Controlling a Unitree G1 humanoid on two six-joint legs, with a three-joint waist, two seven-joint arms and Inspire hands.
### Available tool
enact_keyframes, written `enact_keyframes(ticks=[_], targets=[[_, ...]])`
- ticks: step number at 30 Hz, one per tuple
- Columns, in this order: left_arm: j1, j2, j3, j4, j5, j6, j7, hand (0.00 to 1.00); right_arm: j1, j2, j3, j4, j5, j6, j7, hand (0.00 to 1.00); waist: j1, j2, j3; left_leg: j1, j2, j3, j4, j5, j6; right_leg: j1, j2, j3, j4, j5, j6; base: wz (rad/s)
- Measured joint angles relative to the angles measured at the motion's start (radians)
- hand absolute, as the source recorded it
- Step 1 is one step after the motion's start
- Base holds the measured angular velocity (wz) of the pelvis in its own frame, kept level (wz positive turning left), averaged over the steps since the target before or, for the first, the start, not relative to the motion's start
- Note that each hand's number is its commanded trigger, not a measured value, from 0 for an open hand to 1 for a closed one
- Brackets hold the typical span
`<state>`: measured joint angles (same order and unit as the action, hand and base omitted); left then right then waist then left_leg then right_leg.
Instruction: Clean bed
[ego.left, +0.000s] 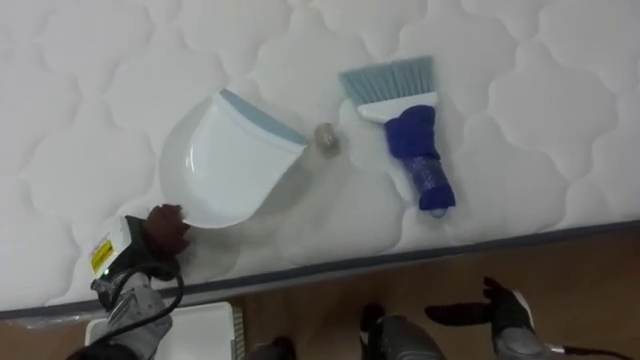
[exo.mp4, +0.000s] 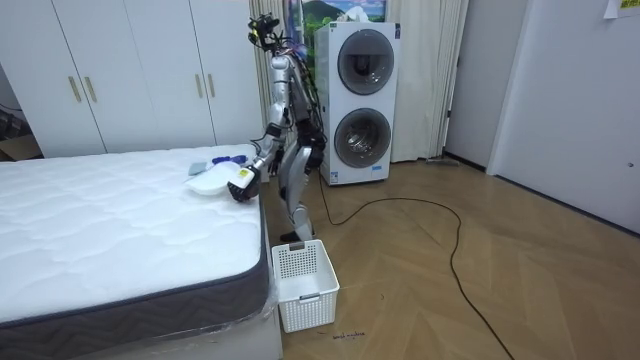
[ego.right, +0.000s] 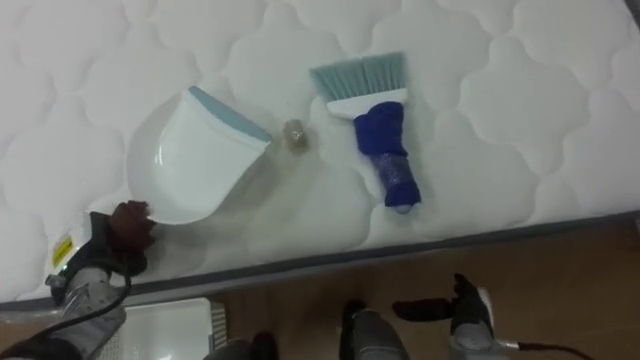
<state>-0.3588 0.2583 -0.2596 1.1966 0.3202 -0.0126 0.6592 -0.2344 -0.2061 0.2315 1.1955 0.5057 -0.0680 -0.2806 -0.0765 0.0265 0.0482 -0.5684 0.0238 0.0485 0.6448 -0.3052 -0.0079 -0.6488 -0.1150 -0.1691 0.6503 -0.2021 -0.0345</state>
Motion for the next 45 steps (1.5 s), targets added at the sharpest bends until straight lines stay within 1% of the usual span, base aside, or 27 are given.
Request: enact_keyframes(ticks=[2, 4, 7, 9, 11, 12, 14, 16, 17, 18, 19, 21, 22, 23, 26, 28, 32, 33, 34, 35, 37, 40, 44, 45], targets=[[0.012, 0.005, 0.000, -0.002, 0.020, -0.004, 0.048, 1.00, -0.001, -0.003, -0.039, -0.016, 0.046, -0.005, -0.024, 0.00, 0.000, 0.005, -0.0111, 0.002, 0.000, 0.000, 0.000, 0.000, 0.000, 0.002, 0.005, 0.004, -0.005, 0.002, 0.003, 0.00], [0.018, 0.007, 0.000, -0.002, 0.043, -0.011, 0.079, 1.00, -0.001, -0.007, -0.062, -0.033, 0.089, -0.007, -0.037, 0.00, 0.000, 0.008, -0.0142, 0.006, 0.000, 0.000, 0.001, 0.000, 0.000, 0.005, 0.004, 0.005, -0.003, 0.003, 0.003, 0.00], [0.019, 0.007, 0.000, -0.002, 0.070, -0.026, 0.097, 1.00, -0.001, -0.011, -0.092, -0.049, 0.181, -0.019, -0.047, 0.00, 0.002, 0.008, -0.0142, 0.012, -0.003, 0.002, 0.002, 0.000, 0.000, 0.005, 0.000, 0.008, 0.006, 0.003, 0.003, -0.02], [0.023, 0.007, 0.000, -0.002, 0.085, -0.034, 0.099, 1.00, 0.000, -0.011, -0.117, -0.074, 0.236, -0.020, -0.063, 0.00, 0.004, 0.007, -0.0140, 0.016, -0.003, 0.009, 0.002, 0.000, 0.001, 0.003, 0.002, 0.018, 0.009, 0.003, 0.003, -0.10], [0.029, 0.007, 0.000, -0.003, 0.085, -0.048, 0.103, 1.00, -0.002, -0.011, -0.159, -0.091, 0.293, -0.031, -0.097, 0.00, 0.005, 0.007, -0.0136, 0.016, -0.002, 0.011, 0.001, -0.001, 0.001, 0.001, 0.005, 0.028, 0.010, 0.004, 0.002, -0.07], [0.029, 0.007, 0.000, -0.003, 0.085, -0.052, 0.104, 1.00, -0.002, -0.012, -0.173, -0.101, 0.305, -0.032, -0.114, 0.00, 0.004, 0.007, -0.0135, 0.015, -0.002, 0.011, 0.001, -0.001, 0.001, 0.000, 0.006, 0.029, 0.009, 0.005, 0.002, 0.00], [0.034, 0.008, -0.003, -0.003, 0.089, -0.060, 0.116, 1.00, -0.004, -0.013, -0.207, -0.122, 0.318, -0.051, -0.175, 0.00, 0.004, 0.007, -0.0132, 0.013, -0.001, 0.012, -0.003, -0.001, 0.001, -0.006, 0.010, 0.033, 0.007, 0.009, 0.000, -0.04], [0.039, 0.008, -0.016, -0.002, 0.099, -0.061, 0.119, 1.00, -0.004, -0.015, -0.210, -0.135, 0.312, -0.066, -0.220, 0.00, 0.000, 0.005, -0.0122, 0.014, -0.002, 0.018, -0.006, -0.001, 0.001, -0.008, 0.010, 0.036, 0.011, 0.009, 0.000, -0.05], [0.043, 0.010, -0.019, -0.001, 0.118, -0.064, 0.119, 1.00, -0.004, -0.015, -0.211, -0.153, 0.308, -0.066, -0.245, 0.00, 0.002, 0.004, -0.0113, 0.012, -0.002, 0.020, -0.007, -0.001, 0.001, -0.013, 0.010, 0.038, 0.012, 0.009, 0.000, -0.05], [0.044, 0.012, -0.019, -0.001, 0.128, -0.066, 0.119, 1.00, -0.006, -0.015, -0.211, -0.160, 0.299, -0.066, -0.253, 0.00, 0.001, 0.003, -0.0107, 0.009, -0.002, 0.021, -0.007, -0.001, 0.001, -0.016, 0.010, 0.038, 0.012, 0.009, 0.000, -0.03], [0.045, 0.013, -0.019, -0.001, 0.148, -0.071, 0.119, 1.00, -0.009, -0.015, -0.214, -0.169, 0.254, -0.069, -0.273, 0.00, 0.000, 0.002, -0.0103, 0.004, -0.001, 0.021, -0.005, -0.001, 0.001, -0.020, 0.011, 0.038, 0.010, 0.009, 0.000, 0.00], [0.045, 0.015, -0.019, -0.001, 0.179, -0.078, 0.119, 1.00, -0.018, -0.015, -0.217, -0.177, 0.162, -0.074, -0.303, 0.00, 0.000, -0.002, -0.0075, 0.000, -0.001, 0.024, -0.003, -0.001, 0.001, -0.025, 0.012, 0.046, 0.011, 0.010, 0.001, -0.05], [0.045, 0.019, -0.019, -0.002, 0.201, -0.081, 0.119, 1.00, -0.021, -0.015, -0.216, -0.206, 0.093, -0.077, -0.325, 0.00, 0.006, -0.007, -0.0042, -0.001, -0.001, 0.031, -0.004, -0.001, 0.001, -0.033, 0.014, 0.055, 0.012, 0.010, 0.002, -0.16], [0.045, 0.022, -0.019, -0.002, 0.219, -0.081, 0.118, 1.00, -0.027, -0.015, -0.213, -0.235, 0.037, -0.086, -0.344, 0.00, 0.005, -0.008, -0.0038, -0.005, -0.001, 0.032, -0.002, -0.001, 0.001, -0.038, 0.016, 0.056, 0.012, 0.011, 0.003, -0.15], [0.042, 0.024, -0.020, -0.007, 0.243, -0.083, 0.118, 1.00, -0.060, -0.015, -0.211, -0.250, -0.065, -0.107, -0.374, 0.00, 0.003, -0.007, -0.0037, -0.006, -0.001, 0.032, -0.002, -0.002, 0.003, -0.038, 0.018, 0.059, 0.008, 0.012, 0.004, -0.05], [0.040, 0.026, -0.020, -0.003, 0.255, -0.083, 0.118, 1.00, -0.064, -0.014, -0.197, -0.287, -0.109, -0.110, -0.396, 0.00, 0.007, -0.007, -0.0035, -0.006, 0.001, 0.034, -0.003, -0.002, 0.003, -0.038, 0.018, 0.059, 0.005, 0.012, 0.005, -0.04], [0.038, 0.028, -0.029, 0.002, 0.300, -0.081, 0.117, 1.00, -0.068, -0.003, -0.156, -0.345, -0.296, -0.129, -0.432, 0.00, 0.011, -0.002, 0.0000, -0.003, 0.005, 0.040, -0.004, -0.002, 0.003, -0.032, 0.018, 0.057, 0.004, 0.012, 0.004, 0.00], [0.038, 0.028, -0.032, 0.002, 0.301, -0.081, 0.116, 1.00, -0.070, -0.003, -0.149, -0.346, -0.315, -0.132, -0.437, 0.00, 0.015, -0.002, 0.0002, -0.001, 0.005, 0.044, -0.004, -0.002, 0.003, -0.032, 0.017, 0.058, 0.005, 0.012, 0.004, -0.06], [0.037, 0.028, -0.038, 0.002, 0.305, -0.082, 0.115, 1.00, -0.076, -0.005, -0.133, -0.348, -0.341, -0.140, -0.444, 0.00, 0.027, -0.001, 0.0013, 0.000, 0.006, 0.048, -0.004, -0.002, 0.003, -0.032, 0.017, 0.056, 0.005, 0.011, 0.005, -0.03], [0.033, 0.028, -0.039, 0.002, 0.310, -0.081, 0.115, 1.00, -0.089, -0.005, -0.120, -0.348, -0.358, -0.140, -0.447, 0.00, 0.031, 0.000, 0.0037, 0.000, 0.004, 0.048, -0.006, -0.002, 0.003, -0.033, 0.011, 0.053, 0.005, 0.010, 0.004, 0.00], [0.023, 0.028, -0.039, 0.002, 0.322, -0.078, 0.112, 1.00, -0.109, -0.005, -0.100, -0.348, -0.359, -0.142, -0.447, 0.00, 0.035, 0.002, 0.0098, -0.001, 0.003, 0.048, -0.006, -0.004, 0.006, -0.033, 0.010, 0.054, 0.006, 0.005, 0.007, 0.13], [0.009, 0.028, -0.041, 0.002, 0.321, -0.078, 0.095, 1.00, -0.140, -0.008, -0.066, -0.348, -0.359, -0.149, -0.436, 0.00, 0.056, 0.002, 0.0134, -0.004, 0.003, 0.047, -0.006, -0.004, 0.007, -0.034, 0.010, 0.051, 0.009, 0.004, 0.007, 0.07], [-0.010, 0.029, -0.041, 0.002, 0.318, -0.073, 0.071, 1.00, -0.180, -0.011, -0.012, -0.345, -0.359, -0.150, -0.413, 0.00, 0.060, 0.006, 0.0225, -0.019, 0.006, 0.043, -0.003, -0.004, 0.008, -0.035, 0.000, 0.028, 0.005, 0.004, 0.006, 0.14], [-0.012, 0.029, -0.043, 0.002, 0.318, -0.073, 0.070, 1.00, -0.181, -0.011, -0.007, -0.345, -0.358, -0.150, -0.408, 0.00, 0.061, 0.006, 0.0227, -0.022, 0.006, 0.043, -0.003, -0.004, 0.008, -0.036, -0.001, 0.026, 0.005, 0.004, 0.006, 0.12]])
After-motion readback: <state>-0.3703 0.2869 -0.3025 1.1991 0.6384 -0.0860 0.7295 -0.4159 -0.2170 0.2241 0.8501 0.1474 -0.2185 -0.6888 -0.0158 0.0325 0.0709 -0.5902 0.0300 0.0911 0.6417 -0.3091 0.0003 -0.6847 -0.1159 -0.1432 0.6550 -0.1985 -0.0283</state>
